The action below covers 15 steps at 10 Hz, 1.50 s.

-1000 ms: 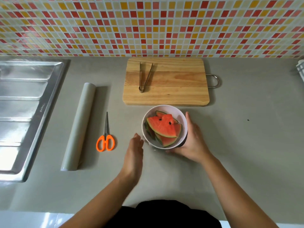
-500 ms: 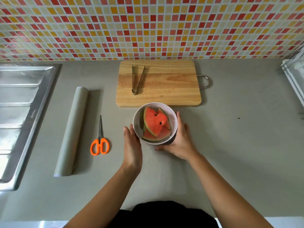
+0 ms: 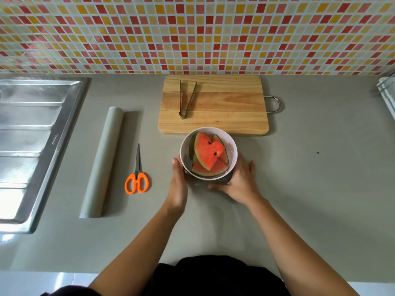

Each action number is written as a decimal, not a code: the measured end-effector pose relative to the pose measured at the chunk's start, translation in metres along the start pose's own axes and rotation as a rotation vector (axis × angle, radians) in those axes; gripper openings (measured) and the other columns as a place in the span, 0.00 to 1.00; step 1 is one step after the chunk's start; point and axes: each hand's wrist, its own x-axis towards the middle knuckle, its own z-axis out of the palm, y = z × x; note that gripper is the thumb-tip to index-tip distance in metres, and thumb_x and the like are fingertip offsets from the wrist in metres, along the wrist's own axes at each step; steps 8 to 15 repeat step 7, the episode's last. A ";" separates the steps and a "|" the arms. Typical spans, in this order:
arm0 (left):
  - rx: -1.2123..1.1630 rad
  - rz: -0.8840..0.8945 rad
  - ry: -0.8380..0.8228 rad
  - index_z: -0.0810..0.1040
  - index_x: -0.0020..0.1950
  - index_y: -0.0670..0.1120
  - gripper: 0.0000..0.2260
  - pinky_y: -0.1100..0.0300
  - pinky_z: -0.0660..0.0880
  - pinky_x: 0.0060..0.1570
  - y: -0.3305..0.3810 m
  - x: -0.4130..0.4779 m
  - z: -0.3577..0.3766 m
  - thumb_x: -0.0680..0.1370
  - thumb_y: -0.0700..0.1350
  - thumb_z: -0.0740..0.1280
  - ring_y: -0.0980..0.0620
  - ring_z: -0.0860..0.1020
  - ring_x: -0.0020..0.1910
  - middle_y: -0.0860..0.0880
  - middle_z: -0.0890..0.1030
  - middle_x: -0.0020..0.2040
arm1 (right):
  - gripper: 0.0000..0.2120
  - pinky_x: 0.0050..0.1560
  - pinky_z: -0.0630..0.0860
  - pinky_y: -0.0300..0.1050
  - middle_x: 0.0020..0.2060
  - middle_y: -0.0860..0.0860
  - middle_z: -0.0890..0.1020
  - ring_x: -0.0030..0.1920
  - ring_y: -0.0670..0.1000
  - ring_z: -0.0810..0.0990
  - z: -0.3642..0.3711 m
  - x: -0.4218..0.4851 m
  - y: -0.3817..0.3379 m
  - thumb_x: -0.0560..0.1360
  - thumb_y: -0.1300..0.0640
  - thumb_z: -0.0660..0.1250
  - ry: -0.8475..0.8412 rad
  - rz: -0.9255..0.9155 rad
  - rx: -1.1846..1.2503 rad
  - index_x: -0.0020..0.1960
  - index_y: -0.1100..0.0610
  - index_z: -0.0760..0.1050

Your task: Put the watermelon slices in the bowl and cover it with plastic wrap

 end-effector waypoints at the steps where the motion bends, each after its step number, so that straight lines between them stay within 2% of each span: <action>1: 0.092 -0.059 0.162 0.70 0.70 0.49 0.23 0.57 0.66 0.65 0.011 0.011 -0.022 0.81 0.58 0.50 0.53 0.73 0.64 0.50 0.76 0.65 | 0.56 0.66 0.52 0.58 0.68 0.47 0.67 0.69 0.51 0.64 -0.005 0.000 0.006 0.50 0.27 0.71 0.024 -0.029 0.030 0.71 0.49 0.56; 2: 0.079 -0.087 0.085 0.73 0.68 0.45 0.20 0.57 0.72 0.61 0.020 0.017 -0.026 0.82 0.53 0.54 0.50 0.77 0.60 0.45 0.78 0.62 | 0.54 0.67 0.50 0.57 0.67 0.44 0.68 0.68 0.49 0.65 -0.007 0.004 0.003 0.51 0.28 0.71 0.033 -0.044 0.095 0.70 0.48 0.57; 3: 0.089 -0.072 0.001 0.78 0.61 0.43 0.18 0.63 0.77 0.53 0.029 0.024 -0.019 0.82 0.50 0.54 0.52 0.81 0.54 0.44 0.83 0.55 | 0.52 0.69 0.48 0.60 0.65 0.40 0.71 0.67 0.47 0.67 -0.007 0.012 -0.002 0.52 0.31 0.73 0.039 -0.031 0.132 0.70 0.48 0.59; 4: 0.097 -0.065 0.007 0.80 0.58 0.44 0.17 0.63 0.78 0.52 0.033 0.030 -0.019 0.82 0.49 0.55 0.51 0.82 0.53 0.44 0.83 0.52 | 0.51 0.69 0.49 0.59 0.64 0.39 0.72 0.66 0.47 0.69 -0.008 0.015 -0.001 0.52 0.30 0.73 0.054 -0.025 0.128 0.69 0.47 0.60; 5: 0.209 -0.061 0.006 0.81 0.57 0.44 0.15 0.55 0.77 0.57 0.032 0.036 -0.021 0.81 0.49 0.58 0.48 0.80 0.54 0.43 0.83 0.52 | 0.51 0.69 0.49 0.58 0.64 0.41 0.72 0.66 0.48 0.68 -0.007 0.017 0.002 0.52 0.30 0.72 0.055 -0.017 0.116 0.69 0.48 0.60; 6: 0.329 -0.037 0.001 0.78 0.62 0.45 0.16 0.51 0.74 0.61 0.029 0.036 -0.023 0.81 0.50 0.59 0.47 0.78 0.58 0.44 0.81 0.57 | 0.51 0.69 0.51 0.58 0.65 0.44 0.72 0.66 0.50 0.68 -0.007 0.019 0.003 0.53 0.32 0.74 0.036 -0.026 0.091 0.69 0.50 0.60; 7: 0.445 -0.020 0.068 0.71 0.70 0.46 0.19 0.50 0.68 0.67 0.033 0.031 -0.024 0.81 0.52 0.57 0.47 0.72 0.66 0.47 0.75 0.67 | 0.51 0.68 0.61 0.56 0.66 0.51 0.71 0.66 0.54 0.68 -0.009 0.011 0.004 0.54 0.37 0.77 0.034 -0.036 0.057 0.70 0.55 0.61; 15: 0.445 -0.020 0.068 0.71 0.70 0.46 0.19 0.50 0.68 0.67 0.033 0.031 -0.024 0.81 0.52 0.57 0.47 0.72 0.66 0.47 0.75 0.67 | 0.51 0.68 0.61 0.56 0.66 0.51 0.71 0.66 0.54 0.68 -0.009 0.011 0.004 0.54 0.37 0.77 0.034 -0.036 0.057 0.70 0.55 0.61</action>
